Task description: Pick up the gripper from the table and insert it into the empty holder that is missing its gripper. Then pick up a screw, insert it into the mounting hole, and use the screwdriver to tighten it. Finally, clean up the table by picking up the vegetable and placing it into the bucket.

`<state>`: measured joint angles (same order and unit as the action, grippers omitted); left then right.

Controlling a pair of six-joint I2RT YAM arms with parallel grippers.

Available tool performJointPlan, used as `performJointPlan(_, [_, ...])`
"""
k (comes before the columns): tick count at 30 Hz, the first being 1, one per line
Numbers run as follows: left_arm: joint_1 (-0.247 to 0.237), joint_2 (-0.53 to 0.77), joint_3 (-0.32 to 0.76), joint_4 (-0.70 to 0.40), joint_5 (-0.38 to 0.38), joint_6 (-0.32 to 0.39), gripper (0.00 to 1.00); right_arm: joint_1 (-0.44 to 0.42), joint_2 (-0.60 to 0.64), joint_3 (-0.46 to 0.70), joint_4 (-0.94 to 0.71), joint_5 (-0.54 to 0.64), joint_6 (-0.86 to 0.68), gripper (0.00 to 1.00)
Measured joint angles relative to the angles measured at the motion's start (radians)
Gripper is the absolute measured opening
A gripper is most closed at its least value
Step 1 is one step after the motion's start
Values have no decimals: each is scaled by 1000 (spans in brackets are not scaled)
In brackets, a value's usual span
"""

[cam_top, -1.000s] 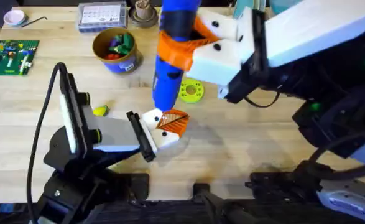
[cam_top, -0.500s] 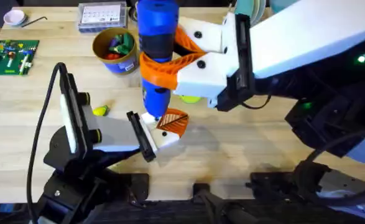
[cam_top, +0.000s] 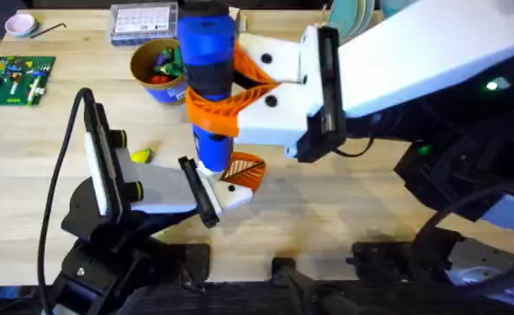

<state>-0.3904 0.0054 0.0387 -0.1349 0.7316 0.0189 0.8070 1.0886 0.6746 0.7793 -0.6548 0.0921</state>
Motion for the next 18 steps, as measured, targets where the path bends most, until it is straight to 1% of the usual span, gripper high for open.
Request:
performJointPlan(13, [0, 0, 0, 0, 0, 0, 3, 0, 11, 12, 5, 2, -11, 23])
performJointPlan(18, [0, 0, 0, 0, 0, 0, 3, 0, 11, 19, -22, 0, -13, 23])
